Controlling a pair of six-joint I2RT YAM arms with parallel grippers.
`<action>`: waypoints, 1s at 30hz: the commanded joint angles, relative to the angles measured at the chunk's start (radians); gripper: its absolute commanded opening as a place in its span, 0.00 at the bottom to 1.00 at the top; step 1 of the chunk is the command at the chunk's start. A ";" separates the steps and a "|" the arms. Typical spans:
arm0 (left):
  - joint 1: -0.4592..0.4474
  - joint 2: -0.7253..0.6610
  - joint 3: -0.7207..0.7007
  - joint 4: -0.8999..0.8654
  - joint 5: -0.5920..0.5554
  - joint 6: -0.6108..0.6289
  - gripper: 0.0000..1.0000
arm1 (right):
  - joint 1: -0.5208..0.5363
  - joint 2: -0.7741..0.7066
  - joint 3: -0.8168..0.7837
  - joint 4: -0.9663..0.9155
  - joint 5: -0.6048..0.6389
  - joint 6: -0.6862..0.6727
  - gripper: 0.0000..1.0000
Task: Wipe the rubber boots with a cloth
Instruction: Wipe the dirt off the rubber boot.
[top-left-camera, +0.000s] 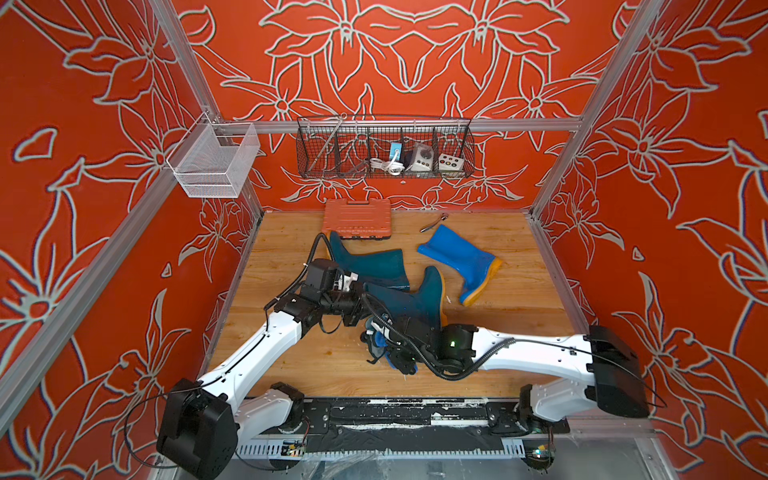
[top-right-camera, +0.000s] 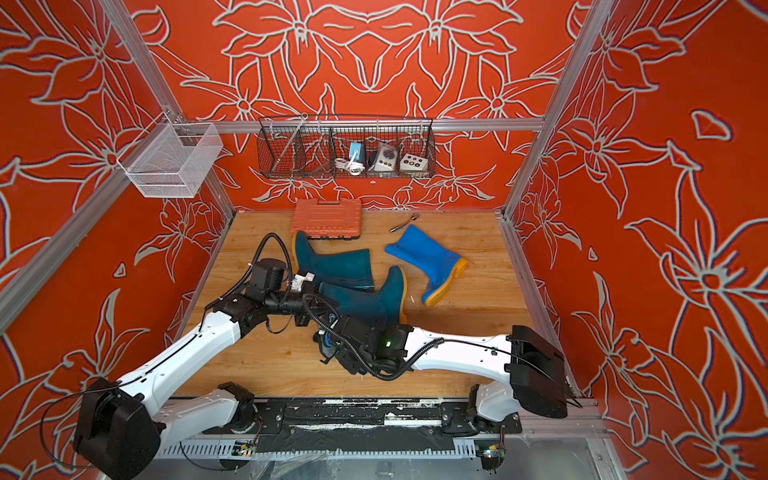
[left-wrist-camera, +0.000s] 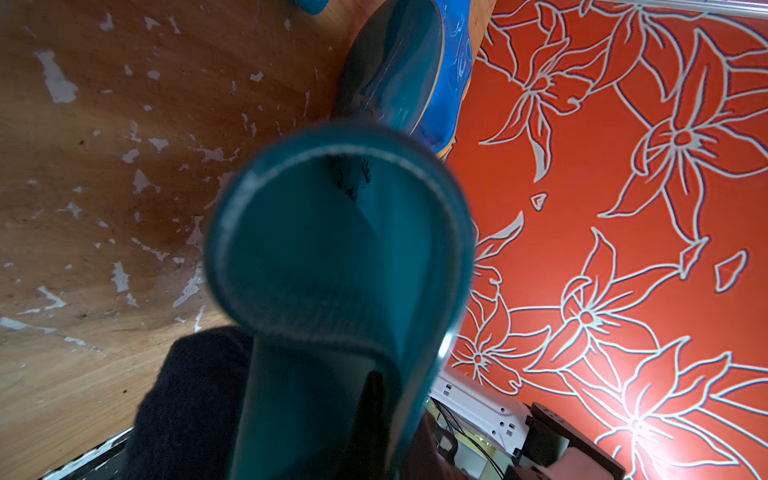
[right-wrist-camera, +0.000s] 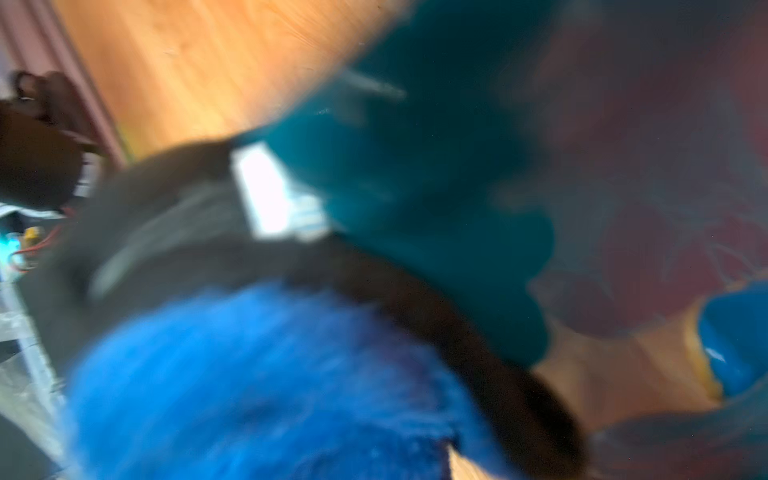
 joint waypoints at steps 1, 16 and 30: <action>0.009 -0.006 0.002 0.012 0.078 0.038 0.00 | -0.158 -0.100 -0.138 -0.088 -0.030 0.101 0.00; 0.019 0.058 -0.061 -0.112 0.152 0.343 0.00 | -0.321 -0.427 -0.147 -0.328 -0.065 0.159 0.00; 0.020 0.152 0.026 -0.406 -0.033 0.721 0.00 | -0.464 0.406 0.532 -0.711 -0.094 -0.333 0.00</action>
